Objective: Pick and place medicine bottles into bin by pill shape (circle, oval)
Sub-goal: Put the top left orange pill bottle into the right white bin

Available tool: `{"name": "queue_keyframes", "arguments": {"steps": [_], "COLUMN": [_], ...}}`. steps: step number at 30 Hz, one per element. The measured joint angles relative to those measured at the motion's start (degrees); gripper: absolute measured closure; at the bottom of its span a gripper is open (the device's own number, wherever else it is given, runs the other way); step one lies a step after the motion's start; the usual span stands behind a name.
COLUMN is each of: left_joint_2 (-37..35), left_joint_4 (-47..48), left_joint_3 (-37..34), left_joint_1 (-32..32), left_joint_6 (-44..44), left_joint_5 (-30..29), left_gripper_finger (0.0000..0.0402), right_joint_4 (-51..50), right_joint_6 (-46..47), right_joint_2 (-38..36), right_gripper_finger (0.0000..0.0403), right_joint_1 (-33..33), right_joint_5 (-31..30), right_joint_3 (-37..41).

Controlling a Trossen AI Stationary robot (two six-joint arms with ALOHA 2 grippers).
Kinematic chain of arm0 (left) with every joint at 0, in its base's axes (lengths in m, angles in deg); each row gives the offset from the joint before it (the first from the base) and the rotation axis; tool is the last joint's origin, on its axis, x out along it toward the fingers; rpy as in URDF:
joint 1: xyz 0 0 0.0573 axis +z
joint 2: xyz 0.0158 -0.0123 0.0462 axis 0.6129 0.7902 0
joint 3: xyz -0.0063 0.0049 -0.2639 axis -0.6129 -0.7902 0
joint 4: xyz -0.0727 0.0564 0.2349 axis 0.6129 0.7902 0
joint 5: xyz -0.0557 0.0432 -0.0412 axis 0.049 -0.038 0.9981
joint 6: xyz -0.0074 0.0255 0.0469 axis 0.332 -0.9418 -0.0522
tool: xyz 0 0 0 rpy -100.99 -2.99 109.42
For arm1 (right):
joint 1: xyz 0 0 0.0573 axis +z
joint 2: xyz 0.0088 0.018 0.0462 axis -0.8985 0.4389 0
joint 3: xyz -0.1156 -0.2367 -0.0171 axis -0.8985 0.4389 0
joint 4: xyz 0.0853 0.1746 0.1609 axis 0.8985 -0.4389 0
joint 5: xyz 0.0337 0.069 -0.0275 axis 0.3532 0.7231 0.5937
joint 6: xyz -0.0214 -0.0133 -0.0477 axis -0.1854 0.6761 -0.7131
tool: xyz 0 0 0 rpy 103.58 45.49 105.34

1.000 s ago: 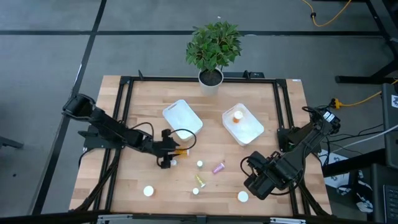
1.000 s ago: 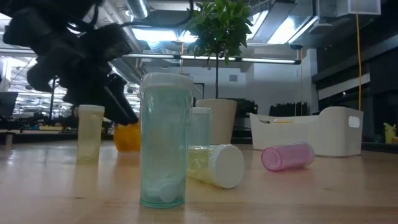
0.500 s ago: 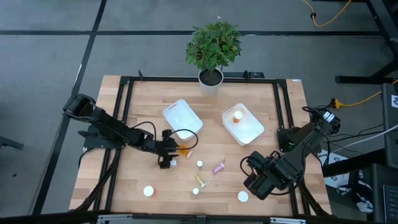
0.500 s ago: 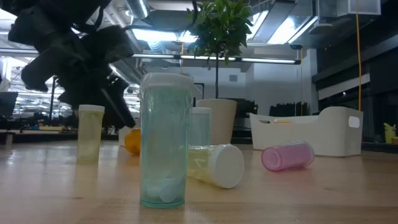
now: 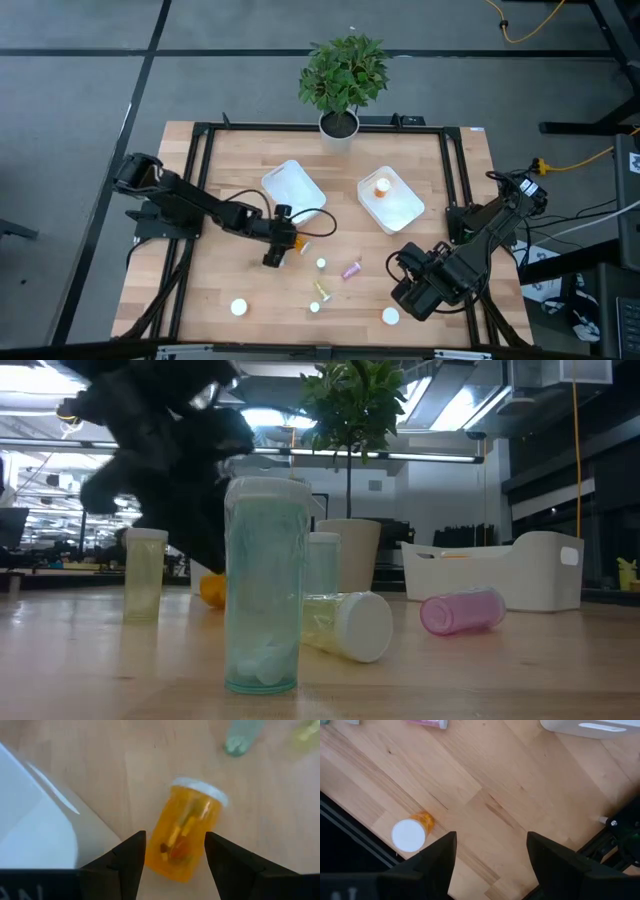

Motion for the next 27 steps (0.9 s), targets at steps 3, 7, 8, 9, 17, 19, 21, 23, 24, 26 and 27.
{"name": "queue_keyframes", "arguments": {"steps": [3,7,8,9,17,19,21,23,24,26,27], "left_joint_2": [1.91,3.8,4.08,4.32,4.56,4.55,4.15,3.48,3.01,2.04,1.63], "left_joint_4": [1.77,6.43,6.65,6.87,6.95,6.91,6.98,7.58,7.74,7.7,7.68], "left_joint_3": [2.15,4.38,4.6,4.76,4.92,4.92,4.81,4.81,4.91,5.77,6.35], "left_joint_1": [0.89,1.8,1.95,2.14,3.39,3.44,3.42,3.42,3.4,3.39,3.39], "left_joint_6": [-0.8,-0.91,-0.92,-1.1,-1.82,-1.79,-1.76,-1.63,-1.09,-0.43,-0.39], "left_joint_5": [0.74,3.07,3.15,3.21,5.97,6.12,6.1,6.21,6.21,6.18,6.13], "left_gripper_finger": [0.0205,0.0205,0.0205,0.0205,0.0216,0.0229,0.0241,0.0249,0.0251,0.0252,0.0252], "right_joint_4": [0.12,0.16,0.14,0.14,0.14,0.15,0.14,0.16,0.16,0.16,0.15], "right_joint_6": [0.0,0.0,0.02,0.0,0.02,0.02,0.01,0.01,0.02,0.02,0.02], "right_joint_2": [0.0,0.0,0.0,0.0,0.0,0.0,0.0,0.0,0.0,0.0,0.0], "right_gripper_finger": [0.016,0.016,0.016,0.016,0.016,0.016,0.016,0.016,0.016,0.016,0.016], "right_joint_1": [0.0,0.0,0.0,0.0,0.0,0.0,0.0,0.0,0.0,0.0,0.01], "right_joint_5": [0.0,0.0,0.0,0.0,0.0,0.0,0.0,0.0,0.0,0.0,0.0], "right_joint_3": [0.0,0.0,0.0,0.0,0.0,0.0,0.0,0.0,0.0,0.0,0.0]}}
